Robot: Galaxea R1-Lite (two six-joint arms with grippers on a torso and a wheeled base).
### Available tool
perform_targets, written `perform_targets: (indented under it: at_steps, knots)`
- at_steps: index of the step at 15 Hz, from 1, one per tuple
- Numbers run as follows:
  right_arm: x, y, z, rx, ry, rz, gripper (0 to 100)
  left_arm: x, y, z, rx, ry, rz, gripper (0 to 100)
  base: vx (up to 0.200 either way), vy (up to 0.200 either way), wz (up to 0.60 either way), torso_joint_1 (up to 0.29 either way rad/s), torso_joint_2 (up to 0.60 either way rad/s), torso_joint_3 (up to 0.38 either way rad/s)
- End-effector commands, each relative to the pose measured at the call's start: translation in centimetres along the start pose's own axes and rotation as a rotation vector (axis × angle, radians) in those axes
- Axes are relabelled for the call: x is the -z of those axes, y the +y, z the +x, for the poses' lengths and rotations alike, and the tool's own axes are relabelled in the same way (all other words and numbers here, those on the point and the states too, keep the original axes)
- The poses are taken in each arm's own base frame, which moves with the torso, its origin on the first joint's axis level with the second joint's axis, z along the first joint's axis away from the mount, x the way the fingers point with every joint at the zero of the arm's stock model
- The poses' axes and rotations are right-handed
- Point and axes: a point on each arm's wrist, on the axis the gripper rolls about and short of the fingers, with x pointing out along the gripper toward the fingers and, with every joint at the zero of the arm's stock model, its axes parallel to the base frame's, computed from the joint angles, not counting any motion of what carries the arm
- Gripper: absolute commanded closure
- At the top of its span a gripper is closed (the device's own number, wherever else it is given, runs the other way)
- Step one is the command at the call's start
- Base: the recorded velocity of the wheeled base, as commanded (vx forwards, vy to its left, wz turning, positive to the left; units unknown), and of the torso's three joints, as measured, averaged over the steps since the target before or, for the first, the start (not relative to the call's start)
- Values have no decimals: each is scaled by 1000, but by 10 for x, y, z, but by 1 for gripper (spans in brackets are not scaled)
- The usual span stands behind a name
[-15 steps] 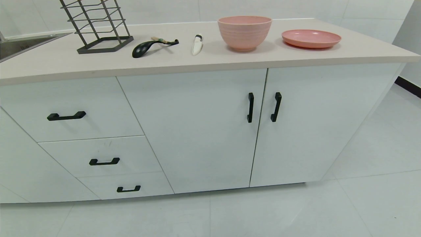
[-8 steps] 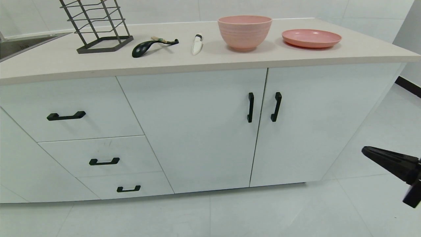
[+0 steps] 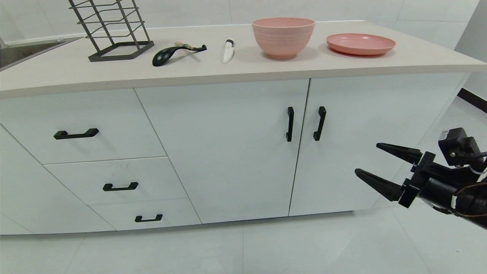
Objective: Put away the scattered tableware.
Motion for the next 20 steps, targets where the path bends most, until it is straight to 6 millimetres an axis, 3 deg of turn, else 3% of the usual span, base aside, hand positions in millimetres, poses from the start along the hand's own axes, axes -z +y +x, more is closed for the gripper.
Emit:
perform_targets:
  at_steps: [1, 3, 6, 8, 11, 13, 15, 16, 17, 20]
  knots:
    - [13, -6, 17, -28, 23, 16, 0, -22, -2, 16, 41, 63, -2, 0, 0, 0, 0, 0, 0, 0]
    - [8, -10, 23, -46, -11, -15, 0, -50, -6, 50, 183, 166, 1, 0, 0, 0, 0, 0, 0, 0]
    - [0, -13, 28, -87, -58, -43, 0, -66, -18, 124, 542, 221, 75, 0, 0, 0, 0, 0, 0, 0]
    - [3, -14, 31, -108, -61, -43, 0, -54, -24, 173, 717, 183, 136, 0, 0, 0, 0, 0, 0, 0]
    - [2, -18, 38, -128, -81, -59, 0, -28, -32, 223, 908, 93, 167, 0, 0, 0, 0, 0, 0, 0]
    - [2, -17, 44, -146, -89, -73, 0, -15, -41, 237, 992, 62, 158, 0, 0, 0, 0, 0, 0, 0]
    - [3, -15, 58, -184, -105, -82, 0, -1, -79, 260, 1184, -22, 138, 0, 0, 0, 0, 0, 0, 0]
    - [5, -15, 61, -188, -105, -82, 0, 1, -84, 264, 1204, -32, 134, 0, 0, 0, 0, 0, 0, 0]
    - [8, -17, 73, -201, -114, -86, 0, 9, -107, 274, 1281, -41, 109, 0, 0, 0, 0, 0, 0, 0]
    - [11, -24, 91, -204, -135, -92, 0, 20, -147, 279, 1372, 30, -6, 0, 0, 0, 0, 0, 0, 0]
